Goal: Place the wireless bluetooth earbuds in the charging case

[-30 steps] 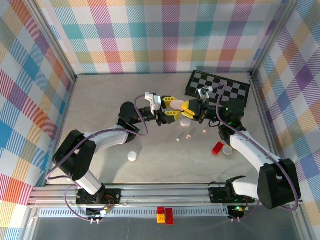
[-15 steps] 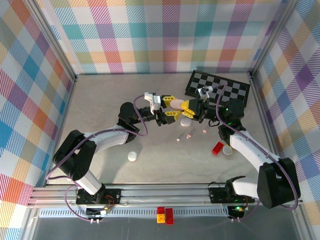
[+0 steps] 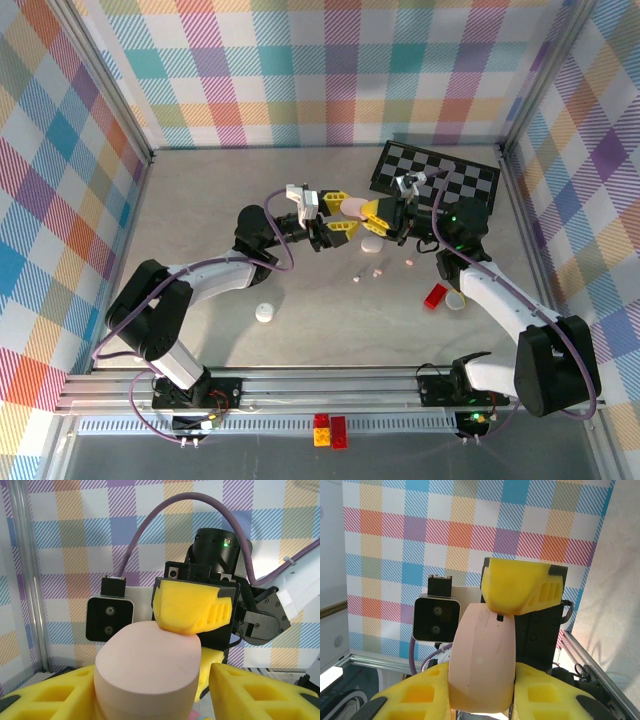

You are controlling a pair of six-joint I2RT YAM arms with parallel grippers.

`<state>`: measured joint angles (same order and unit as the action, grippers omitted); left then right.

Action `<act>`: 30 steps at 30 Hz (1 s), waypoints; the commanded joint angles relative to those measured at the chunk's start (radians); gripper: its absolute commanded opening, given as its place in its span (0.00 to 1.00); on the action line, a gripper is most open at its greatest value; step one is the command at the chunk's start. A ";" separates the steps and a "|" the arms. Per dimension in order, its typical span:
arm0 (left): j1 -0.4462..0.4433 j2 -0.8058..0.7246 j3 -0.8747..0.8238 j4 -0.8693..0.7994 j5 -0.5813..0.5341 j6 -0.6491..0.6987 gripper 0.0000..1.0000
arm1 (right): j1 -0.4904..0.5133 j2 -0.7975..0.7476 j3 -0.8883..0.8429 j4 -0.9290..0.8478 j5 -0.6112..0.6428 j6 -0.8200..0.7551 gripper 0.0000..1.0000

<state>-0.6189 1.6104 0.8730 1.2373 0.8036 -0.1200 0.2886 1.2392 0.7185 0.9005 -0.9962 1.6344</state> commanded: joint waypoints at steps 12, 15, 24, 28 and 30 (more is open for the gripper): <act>0.006 0.010 0.002 0.058 0.046 -0.001 0.54 | 0.003 -0.012 0.005 0.060 0.025 0.004 0.00; 0.005 0.014 0.003 0.059 0.049 -0.001 0.56 | 0.003 -0.011 0.005 0.063 0.028 0.005 0.00; 0.005 0.022 0.002 0.059 0.051 0.000 0.51 | 0.002 -0.001 0.008 0.082 0.026 0.015 0.00; 0.005 0.026 -0.001 0.060 0.043 0.012 0.52 | 0.003 -0.001 0.012 0.090 0.026 0.023 0.00; 0.005 0.028 0.000 0.059 0.043 0.013 0.53 | 0.003 -0.001 0.014 0.087 0.024 0.023 0.00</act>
<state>-0.6182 1.6302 0.8722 1.2404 0.8158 -0.1177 0.2893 1.2392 0.7189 0.9230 -0.9848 1.6463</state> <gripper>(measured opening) 0.528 0.250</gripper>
